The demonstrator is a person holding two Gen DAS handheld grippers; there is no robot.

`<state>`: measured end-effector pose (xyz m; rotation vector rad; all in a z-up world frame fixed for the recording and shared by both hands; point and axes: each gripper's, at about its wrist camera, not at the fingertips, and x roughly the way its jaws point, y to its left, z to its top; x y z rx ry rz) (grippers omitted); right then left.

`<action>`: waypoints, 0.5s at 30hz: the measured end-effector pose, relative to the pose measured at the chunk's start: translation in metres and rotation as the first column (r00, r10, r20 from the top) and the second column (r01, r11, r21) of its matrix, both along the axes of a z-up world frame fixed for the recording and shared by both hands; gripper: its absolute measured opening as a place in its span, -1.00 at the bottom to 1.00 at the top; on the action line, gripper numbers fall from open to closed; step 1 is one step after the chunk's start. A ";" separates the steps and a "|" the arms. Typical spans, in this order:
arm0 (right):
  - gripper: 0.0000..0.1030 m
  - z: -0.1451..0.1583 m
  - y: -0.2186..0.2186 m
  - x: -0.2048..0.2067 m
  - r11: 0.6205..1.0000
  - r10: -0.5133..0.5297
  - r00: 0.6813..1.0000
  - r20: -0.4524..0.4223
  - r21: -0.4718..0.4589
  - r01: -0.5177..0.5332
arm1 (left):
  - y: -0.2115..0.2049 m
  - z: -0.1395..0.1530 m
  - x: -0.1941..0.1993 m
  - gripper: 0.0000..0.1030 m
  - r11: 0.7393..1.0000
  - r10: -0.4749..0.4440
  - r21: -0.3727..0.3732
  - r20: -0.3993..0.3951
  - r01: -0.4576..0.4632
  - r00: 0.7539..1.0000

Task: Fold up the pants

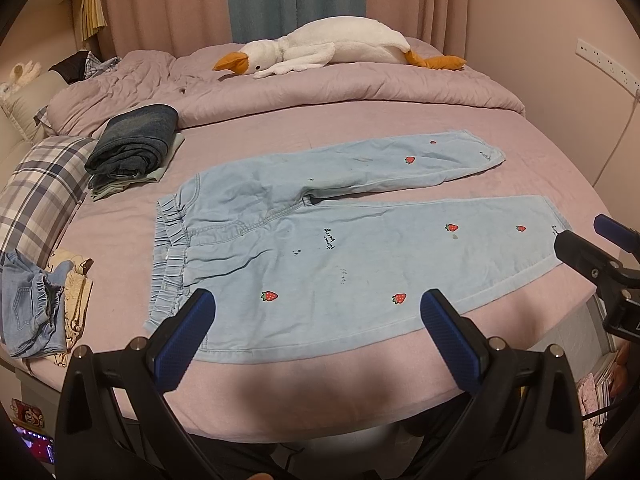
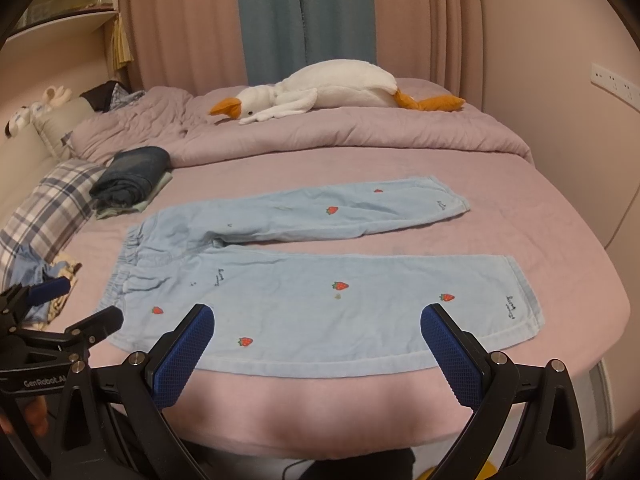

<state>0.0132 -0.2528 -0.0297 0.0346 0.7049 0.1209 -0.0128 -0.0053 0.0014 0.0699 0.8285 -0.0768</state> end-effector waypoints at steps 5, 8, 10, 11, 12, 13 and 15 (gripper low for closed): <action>0.99 0.000 0.002 0.000 1.000 0.001 1.000 0.001 -0.004 -0.001 | 0.001 0.000 0.001 0.99 1.000 0.005 -0.001 -0.001 -0.005 1.000; 0.99 0.000 0.004 0.000 1.000 0.000 1.000 0.002 -0.008 0.000 | 0.001 0.001 0.001 0.99 1.000 0.005 -0.002 -0.001 -0.005 1.000; 0.99 0.000 0.005 0.000 1.000 0.004 1.000 0.001 -0.006 -0.004 | 0.002 0.001 0.001 0.99 1.000 0.004 -0.004 -0.002 -0.004 1.000; 0.99 0.000 0.004 0.000 1.000 0.005 1.000 0.001 -0.007 -0.005 | 0.002 0.000 0.001 0.99 1.000 0.005 -0.005 -0.003 -0.005 1.000; 0.99 0.000 0.005 0.000 1.000 0.008 1.000 0.001 -0.007 -0.008 | 0.002 -0.001 0.001 0.99 1.000 0.005 -0.008 -0.003 -0.005 1.000; 0.99 -0.001 0.006 0.001 1.000 0.017 1.000 0.000 -0.004 -0.017 | 0.003 -0.002 0.002 0.99 1.000 0.006 -0.018 -0.008 -0.006 1.000; 0.99 -0.004 0.008 0.002 0.999 0.045 0.999 0.000 0.006 -0.045 | 0.007 -0.008 0.007 0.99 0.998 0.003 -0.061 -0.031 -0.005 1.000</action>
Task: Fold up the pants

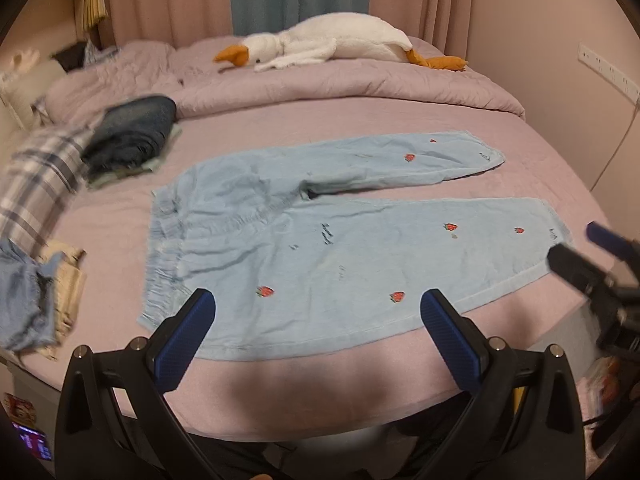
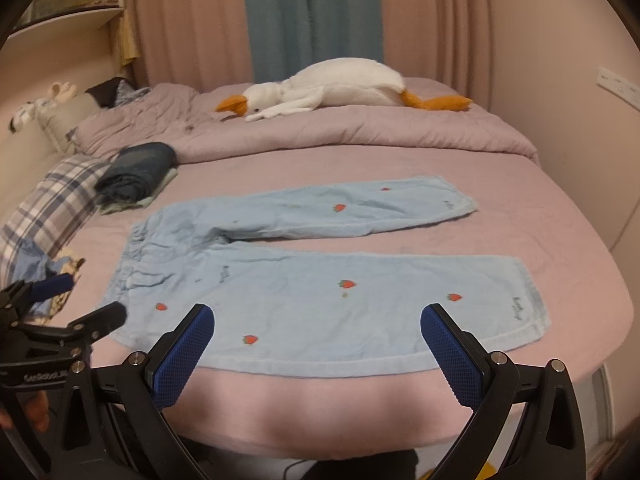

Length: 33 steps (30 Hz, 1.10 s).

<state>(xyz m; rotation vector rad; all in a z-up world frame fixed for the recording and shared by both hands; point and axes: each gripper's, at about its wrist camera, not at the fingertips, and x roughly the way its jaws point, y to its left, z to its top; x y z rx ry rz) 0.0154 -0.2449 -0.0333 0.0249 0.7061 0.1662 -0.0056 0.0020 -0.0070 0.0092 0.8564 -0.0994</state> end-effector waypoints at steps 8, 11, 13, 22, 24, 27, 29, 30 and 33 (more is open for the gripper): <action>0.99 -0.052 0.057 0.007 0.958 0.278 0.960 -0.028 -0.062 -0.279 | 0.063 -0.069 0.017 0.99 0.969 0.145 -0.175 -0.167 -0.174 0.975; 0.87 -0.076 0.085 0.005 0.912 0.373 0.927 -0.052 -0.166 -0.376 | 0.104 -0.103 0.016 0.99 0.917 0.232 -0.266 -0.255 -0.299 0.939; 0.56 -0.091 0.103 0.001 0.863 0.436 0.899 -0.051 -0.261 -0.433 | 0.128 -0.119 0.013 0.98 0.868 0.278 -0.336 -0.285 -0.367 0.917; -0.10 -0.147 0.141 0.005 0.664 0.578 0.813 -0.067 -0.540 -0.517 | 0.145 -0.132 0.032 0.72 0.786 0.374 -0.417 -0.265 -0.456 0.889; -0.33 -0.151 0.147 0.007 0.638 0.602 0.797 -0.047 -0.573 -0.515 | 0.142 -0.132 0.039 0.16 0.800 0.421 -0.345 -0.262 -0.492 0.868; -0.76 -0.146 0.152 0.010 0.617 0.633 0.770 -0.075 -0.552 -0.561 | 0.149 -0.130 0.044 -0.46 0.802 0.440 -0.316 -0.261 -0.507 0.859; -0.84 -0.141 0.153 0.008 0.605 0.638 0.765 -0.085 -0.559 -0.567 | 0.153 -0.127 0.039 -0.54 0.802 0.430 -0.333 -0.253 -0.495 0.867; -0.84 -0.137 0.152 0.004 0.603 0.641 0.763 -0.086 -0.558 -0.570 | 0.152 -0.125 0.035 -0.55 0.812 0.427 -0.321 -0.244 -0.488 0.871; -0.85 -0.132 0.150 -0.005 0.603 0.647 0.758 -0.082 -0.552 -0.576 | 0.152 -0.122 0.021 -0.55 0.852 0.408 -0.269 -0.198 -0.450 0.891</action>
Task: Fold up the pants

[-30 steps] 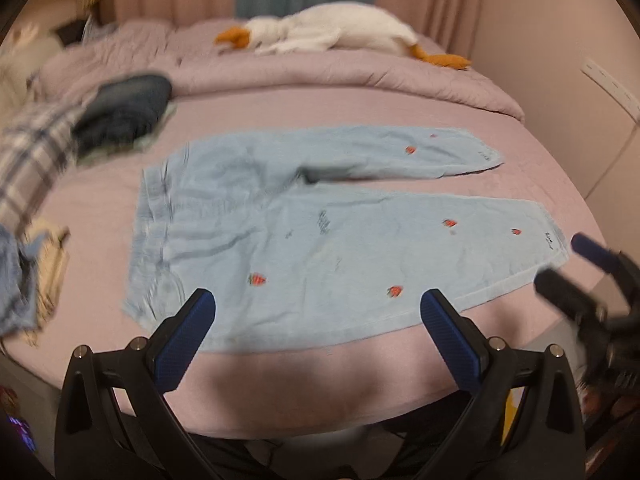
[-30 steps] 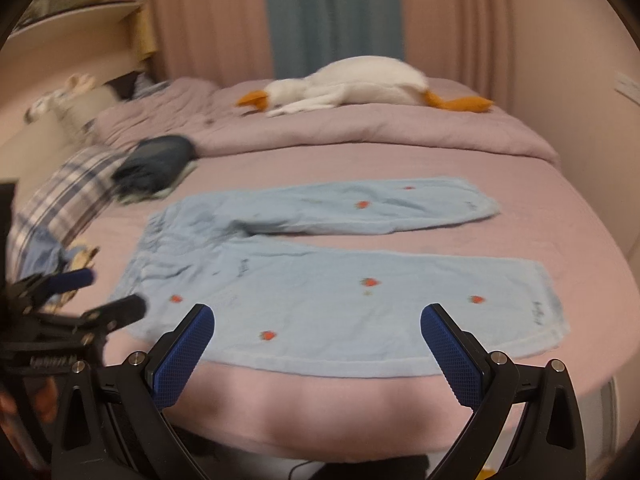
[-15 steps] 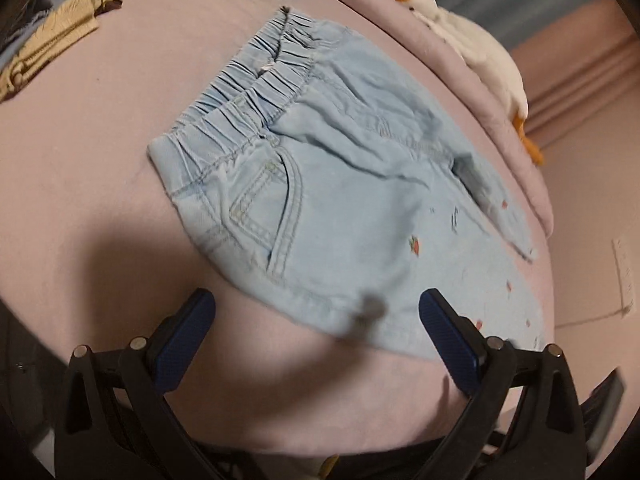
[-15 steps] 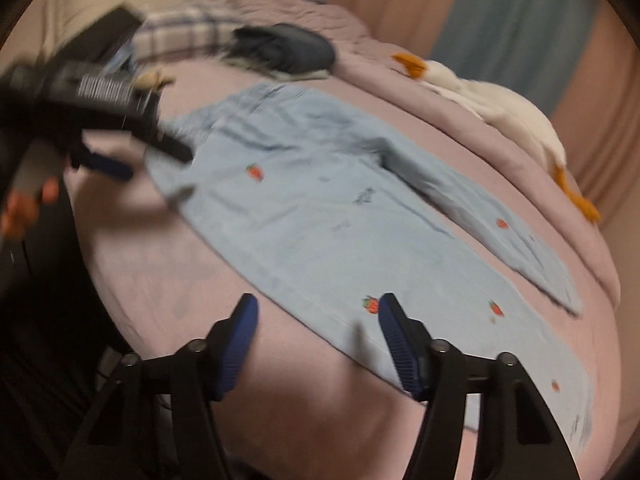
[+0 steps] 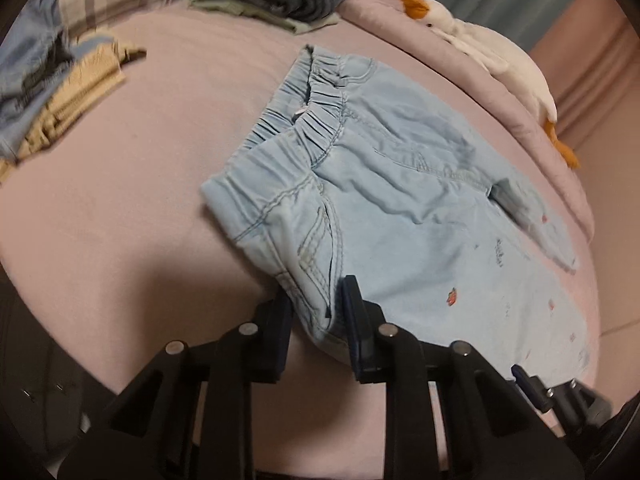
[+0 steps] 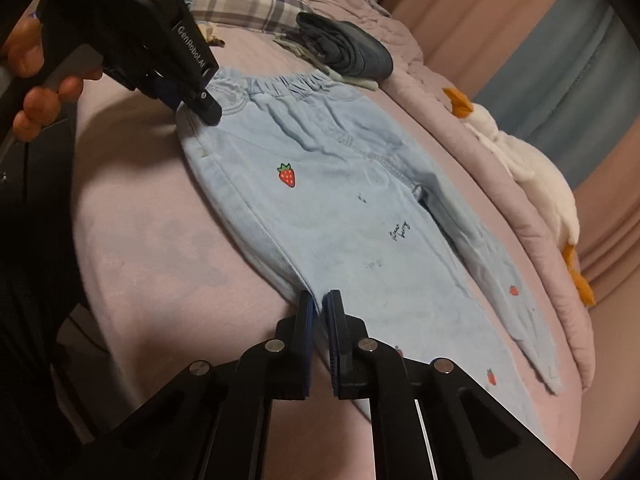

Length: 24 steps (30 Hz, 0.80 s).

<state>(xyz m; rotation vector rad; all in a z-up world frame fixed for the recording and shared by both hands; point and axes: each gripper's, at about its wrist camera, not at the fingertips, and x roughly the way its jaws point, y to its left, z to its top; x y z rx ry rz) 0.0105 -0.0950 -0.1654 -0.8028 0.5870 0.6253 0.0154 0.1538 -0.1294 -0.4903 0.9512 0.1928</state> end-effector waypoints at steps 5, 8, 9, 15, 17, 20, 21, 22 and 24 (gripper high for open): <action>-0.84 -0.021 0.006 0.002 1.000 -0.009 1.000 -0.030 -0.012 0.009 | 0.009 -0.012 0.003 -0.35 1.000 -0.027 0.012 -0.042 0.028 0.999; -0.66 0.003 -0.003 0.004 0.997 -0.017 0.994 -0.108 0.077 0.026 | 0.010 0.004 -0.003 -0.03 0.992 -0.051 0.112 -0.049 0.056 0.998; -0.66 0.013 -0.009 0.006 0.992 -0.018 0.990 -0.141 0.122 0.035 | 0.008 0.012 -0.008 -0.05 0.984 -0.061 0.168 -0.038 0.067 0.997; -0.52 0.039 -0.059 0.066 0.911 -0.191 0.937 -0.293 0.304 0.280 | -0.016 0.031 0.010 0.08 0.947 -0.182 0.278 0.045 0.163 0.982; -0.52 0.034 -0.063 0.095 0.885 -0.249 0.914 -0.321 0.308 0.350 | -0.033 0.028 0.029 0.08 0.932 -0.249 0.286 0.053 0.225 0.967; -0.52 0.021 -0.059 0.124 0.871 -0.280 0.897 -0.342 0.301 0.387 | -0.053 0.011 0.058 0.12 0.905 -0.332 0.286 0.006 0.316 0.943; -0.52 0.014 -0.058 0.129 0.879 -0.301 0.897 -0.323 0.270 0.392 | -0.054 -0.005 0.067 0.12 0.893 -0.337 0.304 -0.034 0.331 0.941; -0.52 0.003 -0.059 0.133 0.890 -0.324 0.894 -0.308 0.221 0.398 | -0.052 -0.020 0.071 0.13 0.886 -0.322 0.321 -0.092 0.334 0.942; -0.53 -0.011 -0.079 0.131 0.898 -0.303 0.905 -0.299 0.228 0.377 | -0.032 -0.029 0.058 0.14 0.905 -0.340 0.274 0.010 0.325 0.940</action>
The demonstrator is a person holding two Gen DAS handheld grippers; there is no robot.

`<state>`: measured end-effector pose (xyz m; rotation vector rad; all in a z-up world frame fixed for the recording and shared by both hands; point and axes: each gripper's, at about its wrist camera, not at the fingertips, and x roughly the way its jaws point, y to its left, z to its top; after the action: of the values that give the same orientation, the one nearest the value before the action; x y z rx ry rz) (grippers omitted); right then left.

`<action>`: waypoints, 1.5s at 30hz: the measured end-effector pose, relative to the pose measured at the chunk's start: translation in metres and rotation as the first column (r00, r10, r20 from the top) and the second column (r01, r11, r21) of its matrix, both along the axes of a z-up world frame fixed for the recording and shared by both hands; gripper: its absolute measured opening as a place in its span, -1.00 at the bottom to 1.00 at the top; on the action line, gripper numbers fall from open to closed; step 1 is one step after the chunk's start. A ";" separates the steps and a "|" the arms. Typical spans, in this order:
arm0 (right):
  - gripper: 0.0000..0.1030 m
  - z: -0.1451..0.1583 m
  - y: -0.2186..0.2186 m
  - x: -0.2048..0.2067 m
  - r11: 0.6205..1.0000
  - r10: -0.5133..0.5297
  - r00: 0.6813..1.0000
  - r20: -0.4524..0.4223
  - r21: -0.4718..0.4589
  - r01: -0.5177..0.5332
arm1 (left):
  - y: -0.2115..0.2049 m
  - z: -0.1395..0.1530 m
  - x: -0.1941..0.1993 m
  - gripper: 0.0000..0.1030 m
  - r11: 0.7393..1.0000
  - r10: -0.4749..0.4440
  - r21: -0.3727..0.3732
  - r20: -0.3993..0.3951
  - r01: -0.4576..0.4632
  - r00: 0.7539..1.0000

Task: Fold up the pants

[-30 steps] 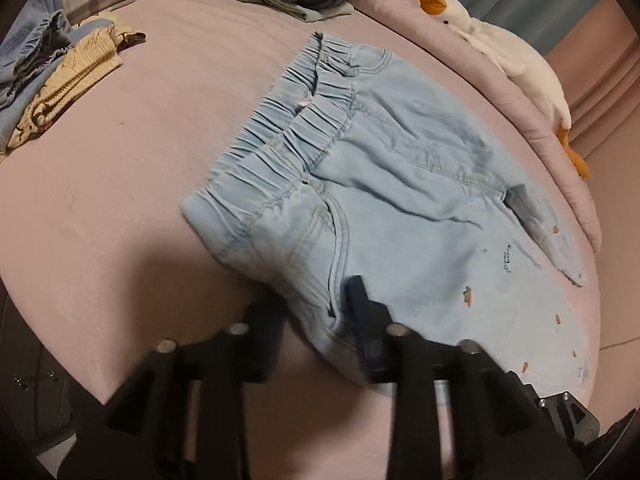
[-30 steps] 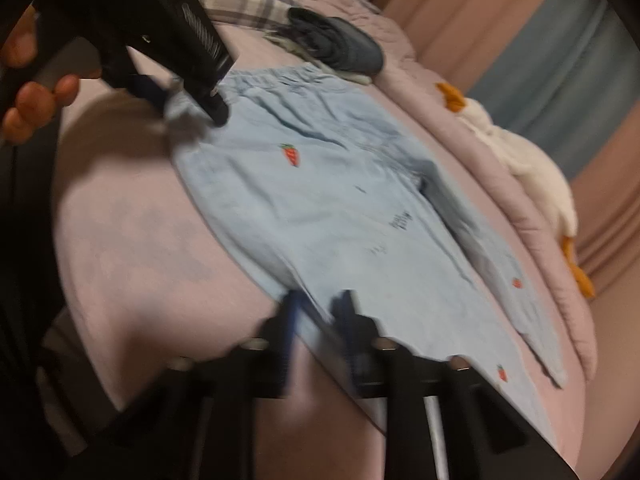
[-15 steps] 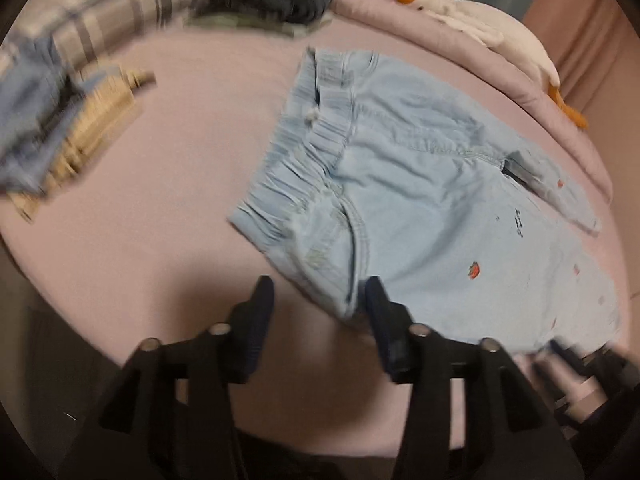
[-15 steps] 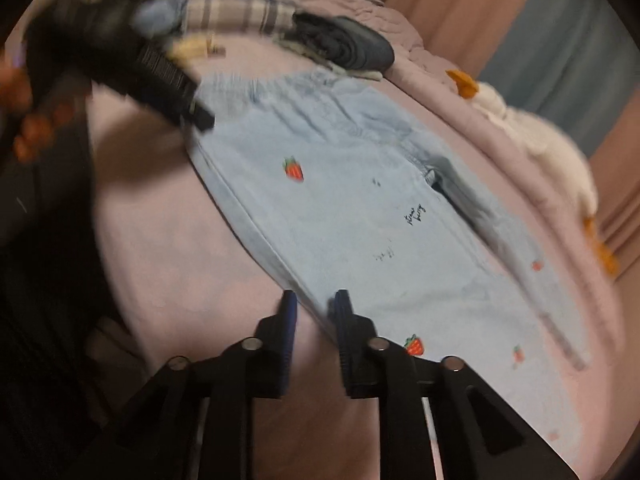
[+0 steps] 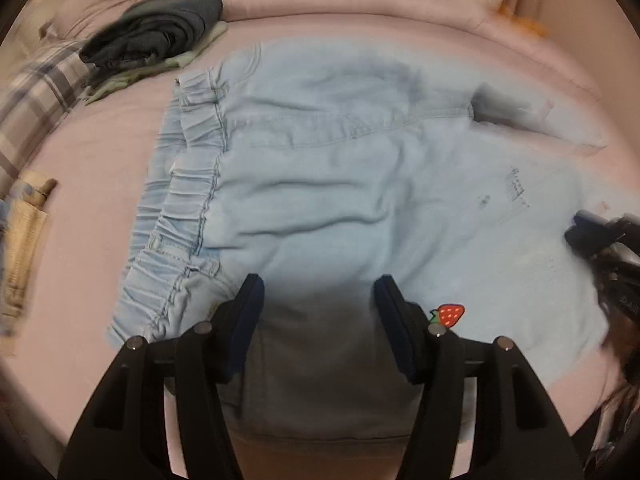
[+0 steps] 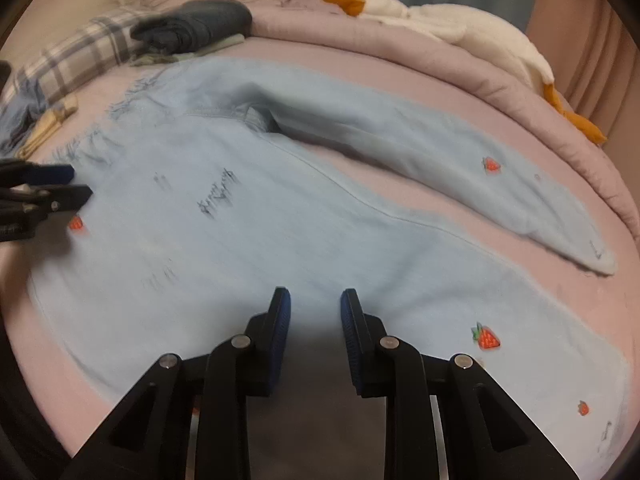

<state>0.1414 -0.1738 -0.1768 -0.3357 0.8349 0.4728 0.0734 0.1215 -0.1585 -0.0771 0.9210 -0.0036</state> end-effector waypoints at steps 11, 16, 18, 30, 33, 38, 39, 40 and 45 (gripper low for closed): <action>-0.45 0.045 -0.073 0.061 0.965 -0.213 0.977 0.021 -0.153 0.214 | 0.037 0.046 0.021 0.46 0.992 -0.100 0.079 0.069 0.094 0.993; -0.18 0.070 -0.027 0.120 0.999 -0.042 0.999 0.006 -0.010 0.042 | 0.062 0.062 0.105 0.49 0.987 -0.107 0.127 0.095 0.095 0.990; -0.18 0.072 -0.006 0.149 0.999 0.033 0.999 0.014 -0.037 -0.033 | 0.073 0.055 0.138 0.48 0.986 -0.122 0.121 0.030 0.117 0.992; -0.18 0.022 0.080 0.252 0.925 0.258 0.920 -0.294 -0.201 -0.323 | 0.113 0.013 0.218 0.37 0.972 -0.236 -0.062 -0.244 0.228 0.941; -0.20 0.016 0.075 0.253 0.937 0.241 0.917 -0.318 -0.171 -0.306 | 0.104 0.011 0.219 0.05 0.960 -0.275 -0.028 -0.263 0.277 0.925; -0.75 0.010 0.095 0.208 0.875 0.303 0.932 -0.197 -0.331 -0.354 | 0.078 0.019 0.219 -0.43 0.942 -0.288 0.089 -0.282 0.323 0.915; -0.81 0.007 0.100 0.200 0.852 0.316 0.933 -0.174 -0.380 -0.360 | 0.074 0.023 0.218 -0.44 0.939 -0.286 0.110 -0.280 0.327 0.916; -0.84 0.007 0.104 0.194 0.833 0.321 0.935 -0.148 -0.426 -0.353 | 0.071 0.026 0.216 -0.44 0.936 -0.287 0.124 -0.274 0.330 0.918; -0.89 0.016 0.109 0.203 0.869 0.231 0.972 -0.032 -0.444 -0.221 | 0.066 0.029 0.207 -0.33 0.931 -0.295 0.151 -0.222 0.332 0.929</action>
<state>0.3447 -0.0649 -0.1606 -0.8712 0.8825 0.4915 0.2806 0.1876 -0.1298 0.2505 1.1188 -0.2119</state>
